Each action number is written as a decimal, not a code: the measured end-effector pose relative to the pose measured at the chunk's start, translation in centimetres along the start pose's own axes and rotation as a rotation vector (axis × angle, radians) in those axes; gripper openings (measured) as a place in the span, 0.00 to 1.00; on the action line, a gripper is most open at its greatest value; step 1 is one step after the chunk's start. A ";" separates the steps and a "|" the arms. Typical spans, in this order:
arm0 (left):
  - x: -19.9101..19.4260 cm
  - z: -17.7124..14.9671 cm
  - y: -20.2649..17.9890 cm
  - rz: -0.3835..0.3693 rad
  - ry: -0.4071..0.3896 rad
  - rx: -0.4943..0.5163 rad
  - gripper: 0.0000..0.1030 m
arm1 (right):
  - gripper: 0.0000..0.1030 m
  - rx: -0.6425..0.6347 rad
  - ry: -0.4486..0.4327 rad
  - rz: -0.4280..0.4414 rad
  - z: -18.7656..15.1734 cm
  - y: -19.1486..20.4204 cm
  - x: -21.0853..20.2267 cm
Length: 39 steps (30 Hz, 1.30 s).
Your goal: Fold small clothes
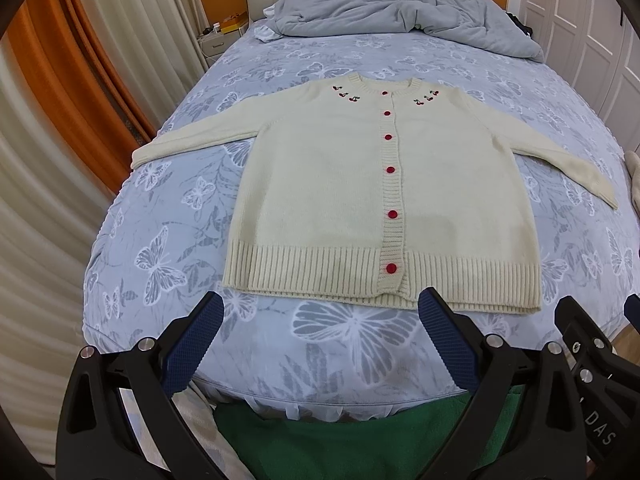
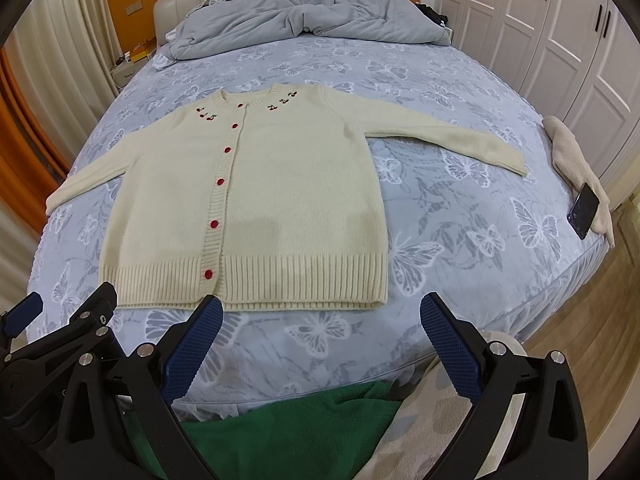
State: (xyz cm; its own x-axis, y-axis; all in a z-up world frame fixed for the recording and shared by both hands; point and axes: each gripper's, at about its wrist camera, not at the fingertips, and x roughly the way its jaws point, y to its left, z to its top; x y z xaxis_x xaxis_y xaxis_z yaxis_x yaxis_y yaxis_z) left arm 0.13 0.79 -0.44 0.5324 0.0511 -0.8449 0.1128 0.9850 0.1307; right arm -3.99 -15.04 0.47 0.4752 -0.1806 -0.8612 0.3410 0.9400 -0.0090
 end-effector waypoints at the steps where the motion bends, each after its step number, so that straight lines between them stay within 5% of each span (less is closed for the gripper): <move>1: 0.0 0.0 0.0 0.000 0.000 0.000 0.92 | 0.95 0.000 0.000 -0.001 0.0 0.0 0.0; 24: 2.0 0.5 -0.2 0.013 0.039 -0.005 0.92 | 0.95 0.003 0.038 -0.004 -0.1 0.4 2.2; 29: 3.9 1.0 0.1 -0.077 0.100 -0.035 0.95 | 0.95 0.020 0.086 0.105 0.5 -0.6 4.4; 33: 5.0 1.7 1.3 -0.141 0.093 -0.104 0.95 | 0.95 0.136 0.107 0.196 2.8 -5.0 7.6; 39: 7.6 2.9 2.9 -0.179 0.109 -0.195 0.95 | 0.95 0.518 0.091 0.268 8.8 -18.0 15.4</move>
State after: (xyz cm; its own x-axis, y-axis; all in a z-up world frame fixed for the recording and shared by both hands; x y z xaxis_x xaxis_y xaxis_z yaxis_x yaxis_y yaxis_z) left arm 6.92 3.60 -5.02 0.4243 -0.1194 -0.8976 0.0278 0.9925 -0.1188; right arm 4.33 -37.29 -8.16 0.5358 0.0902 -0.8395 0.5812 0.6818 0.4442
